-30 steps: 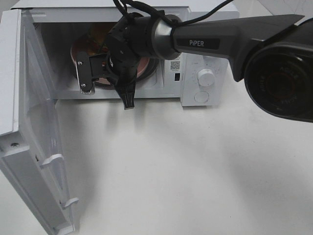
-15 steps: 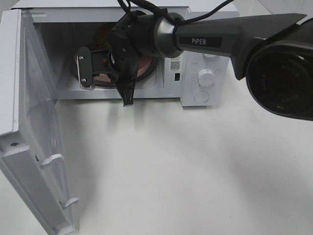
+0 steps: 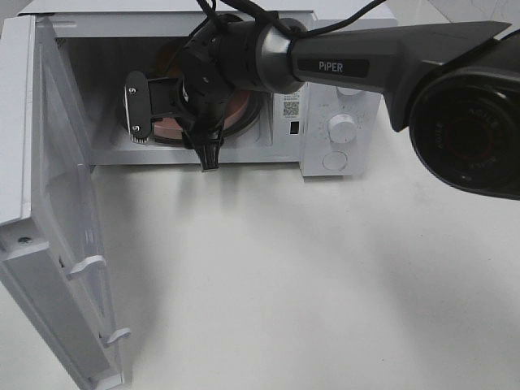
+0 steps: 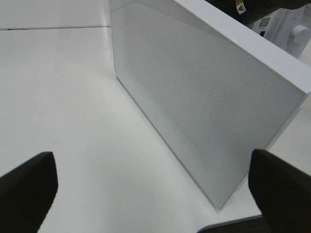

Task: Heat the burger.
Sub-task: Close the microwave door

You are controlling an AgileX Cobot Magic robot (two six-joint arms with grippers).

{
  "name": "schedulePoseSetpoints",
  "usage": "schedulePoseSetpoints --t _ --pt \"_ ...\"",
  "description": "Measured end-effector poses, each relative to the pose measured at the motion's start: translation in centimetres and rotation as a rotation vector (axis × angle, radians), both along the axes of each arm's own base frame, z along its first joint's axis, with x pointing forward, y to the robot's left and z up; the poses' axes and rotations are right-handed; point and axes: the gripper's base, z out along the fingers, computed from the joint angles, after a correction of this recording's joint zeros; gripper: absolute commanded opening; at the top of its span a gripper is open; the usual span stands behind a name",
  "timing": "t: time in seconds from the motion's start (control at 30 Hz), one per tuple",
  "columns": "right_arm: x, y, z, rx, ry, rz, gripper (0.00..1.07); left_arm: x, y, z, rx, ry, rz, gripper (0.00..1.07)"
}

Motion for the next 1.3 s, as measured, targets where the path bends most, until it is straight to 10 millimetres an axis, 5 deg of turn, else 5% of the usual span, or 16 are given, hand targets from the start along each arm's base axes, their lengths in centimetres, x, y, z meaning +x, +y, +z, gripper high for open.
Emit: schedulePoseSetpoints --t 0.27,0.77,1.3 --pt "-1.3 -0.7 -0.1 0.013 0.002 0.034 0.78 0.0 0.0 0.0 0.000 0.000 0.000 1.00" --pt "-4.7 -2.5 2.1 0.115 -0.085 0.150 0.77 0.0 0.0 0.0 0.000 0.000 0.000 1.00" --pt "-10.2 -6.9 4.5 0.162 -0.044 0.125 0.77 0.0 0.0 0.0 0.000 0.000 0.000 1.00"
